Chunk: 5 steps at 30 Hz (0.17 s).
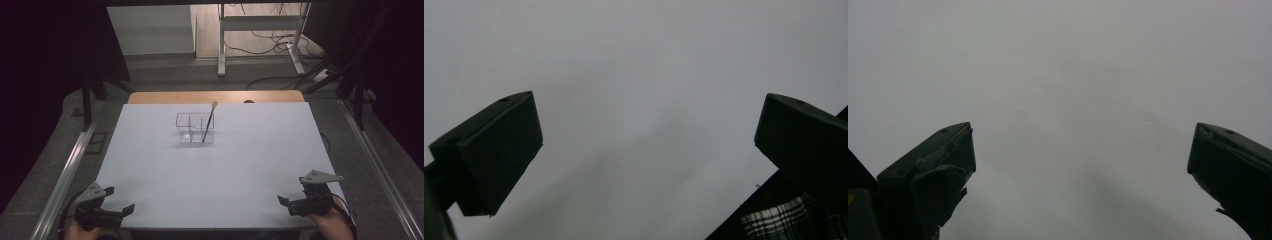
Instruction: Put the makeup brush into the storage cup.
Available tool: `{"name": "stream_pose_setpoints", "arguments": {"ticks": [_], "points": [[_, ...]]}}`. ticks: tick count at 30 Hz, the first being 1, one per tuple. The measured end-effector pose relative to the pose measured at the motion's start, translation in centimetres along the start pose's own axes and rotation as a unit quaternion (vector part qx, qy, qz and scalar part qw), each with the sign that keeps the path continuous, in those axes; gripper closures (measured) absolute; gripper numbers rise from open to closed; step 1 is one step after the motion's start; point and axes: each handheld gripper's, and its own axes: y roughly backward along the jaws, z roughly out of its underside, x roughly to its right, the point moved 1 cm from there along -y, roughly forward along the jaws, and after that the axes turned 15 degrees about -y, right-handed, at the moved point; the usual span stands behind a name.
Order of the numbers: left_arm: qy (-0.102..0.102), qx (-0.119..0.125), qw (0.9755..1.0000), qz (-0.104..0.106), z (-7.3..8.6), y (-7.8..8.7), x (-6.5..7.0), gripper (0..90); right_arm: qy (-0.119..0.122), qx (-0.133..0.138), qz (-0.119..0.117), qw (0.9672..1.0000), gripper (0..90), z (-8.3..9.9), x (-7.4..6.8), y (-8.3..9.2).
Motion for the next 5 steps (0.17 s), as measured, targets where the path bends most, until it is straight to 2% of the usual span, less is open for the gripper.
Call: {"name": "stream_pose_setpoints", "arguments": {"ticks": [5], "points": [[-0.008, -0.005, 1.0, -0.003, -0.23, -0.2, 0.1, 0.0, 0.0, -0.001, 0.002, 1.0, 0.0, 0.03, 0.06, -0.05]]}}
